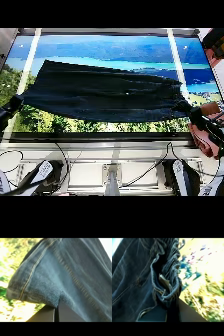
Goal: Fold the clothes and pants, and hang the long-sleeved shirts on hangers.
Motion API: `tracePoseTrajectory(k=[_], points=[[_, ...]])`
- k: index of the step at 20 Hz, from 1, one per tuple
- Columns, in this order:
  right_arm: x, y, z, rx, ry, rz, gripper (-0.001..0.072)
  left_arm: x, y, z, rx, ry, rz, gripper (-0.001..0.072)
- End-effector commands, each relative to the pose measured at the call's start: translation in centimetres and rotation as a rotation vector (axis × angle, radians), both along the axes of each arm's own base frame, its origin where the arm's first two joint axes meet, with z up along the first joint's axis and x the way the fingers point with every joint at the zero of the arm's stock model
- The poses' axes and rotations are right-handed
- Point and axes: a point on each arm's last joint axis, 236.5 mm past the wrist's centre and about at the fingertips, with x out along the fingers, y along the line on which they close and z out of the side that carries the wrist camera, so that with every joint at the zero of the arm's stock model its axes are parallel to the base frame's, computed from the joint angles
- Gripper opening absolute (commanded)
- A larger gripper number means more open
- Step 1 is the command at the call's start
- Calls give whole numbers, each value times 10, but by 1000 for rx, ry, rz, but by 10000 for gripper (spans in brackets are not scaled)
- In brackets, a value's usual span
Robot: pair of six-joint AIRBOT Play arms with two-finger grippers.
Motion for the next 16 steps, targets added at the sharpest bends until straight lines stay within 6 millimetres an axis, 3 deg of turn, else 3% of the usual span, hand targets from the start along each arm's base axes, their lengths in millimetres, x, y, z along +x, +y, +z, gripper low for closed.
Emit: tracePoseTrajectory(k=[1, 4, 7, 12, 16], points=[[-24, -9, 30, -76, 66, -57, 39, -15, 9, 26, 100, -1, 36, 17], [-17, -9, 43, -81, 55, -65, 38, 4, 11, 38, 142, -44, 51, 17], [1, 1, 39, -90, 99, -7, 38, 54, -1, 45, 163, -64, -21, 16], [71, 10, 39, -126, 93, 36, 38, 160, -26, 53, 132, -99, -138, 16], [142, 17, 28, -80, 98, 48, 38, 220, -33, 37, 45, -120, -119, 16]])
